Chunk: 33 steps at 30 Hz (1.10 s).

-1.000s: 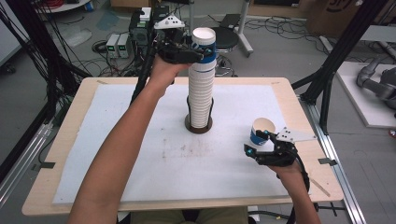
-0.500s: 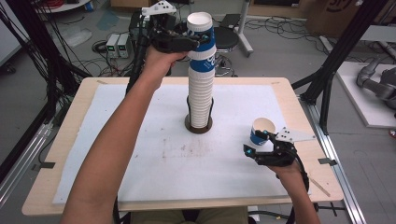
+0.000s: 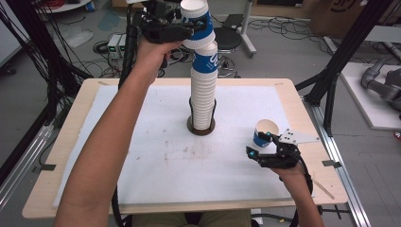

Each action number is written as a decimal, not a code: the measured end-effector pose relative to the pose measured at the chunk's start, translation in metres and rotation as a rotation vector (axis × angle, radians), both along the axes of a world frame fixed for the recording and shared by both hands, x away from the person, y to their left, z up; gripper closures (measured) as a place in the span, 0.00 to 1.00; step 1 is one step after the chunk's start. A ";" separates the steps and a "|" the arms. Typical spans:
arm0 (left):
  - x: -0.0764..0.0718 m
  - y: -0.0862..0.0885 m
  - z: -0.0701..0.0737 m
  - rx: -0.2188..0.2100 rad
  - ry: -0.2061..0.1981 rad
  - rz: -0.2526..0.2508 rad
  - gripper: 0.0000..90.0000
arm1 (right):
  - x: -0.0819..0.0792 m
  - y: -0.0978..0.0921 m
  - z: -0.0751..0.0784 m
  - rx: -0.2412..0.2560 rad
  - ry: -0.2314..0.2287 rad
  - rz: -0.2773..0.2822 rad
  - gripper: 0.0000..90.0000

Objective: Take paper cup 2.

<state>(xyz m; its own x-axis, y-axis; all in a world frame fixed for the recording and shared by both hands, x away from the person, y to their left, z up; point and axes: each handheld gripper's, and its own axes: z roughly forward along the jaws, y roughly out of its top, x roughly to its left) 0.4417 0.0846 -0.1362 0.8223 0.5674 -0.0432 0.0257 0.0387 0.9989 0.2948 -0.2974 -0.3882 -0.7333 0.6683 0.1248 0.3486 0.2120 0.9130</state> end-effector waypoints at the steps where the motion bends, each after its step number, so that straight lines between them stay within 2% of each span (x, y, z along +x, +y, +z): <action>1: -0.001 0.002 0.001 -0.007 0.001 0.001 0.31 | 0.000 0.000 0.000 0.000 0.000 0.000 0.22; 4: -0.003 0.009 0.003 -0.019 0.000 0.000 0.31 | 0.000 0.001 0.000 0.000 -0.001 0.002 0.22; 12: -0.019 0.034 0.011 -0.016 -0.030 -0.019 0.31 | 0.000 0.003 0.000 -0.001 -0.006 0.006 0.22; 17: -0.030 0.053 0.006 0.002 -0.033 -0.027 0.31 | -0.002 0.006 0.001 0.000 -0.004 0.012 0.22; 23: -0.042 0.082 -0.014 0.002 -0.020 -0.045 0.31 | -0.002 0.008 0.000 -0.003 -0.005 0.021 0.22; 28: -0.054 0.104 -0.040 0.004 -0.006 -0.066 0.31 | -0.001 0.012 0.000 -0.009 -0.004 0.028 0.22; 33: -0.067 0.117 -0.066 0.017 -0.007 -0.080 0.31 | -0.001 0.015 -0.002 -0.015 -0.001 0.036 0.22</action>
<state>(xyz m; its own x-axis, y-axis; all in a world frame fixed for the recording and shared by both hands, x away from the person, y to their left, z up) 0.3743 0.2019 -0.2018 0.8655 0.5001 -0.0280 0.0210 0.0197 0.9996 0.2935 -0.2821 -0.3898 -0.7570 0.6434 0.1145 0.3399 0.2379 0.9099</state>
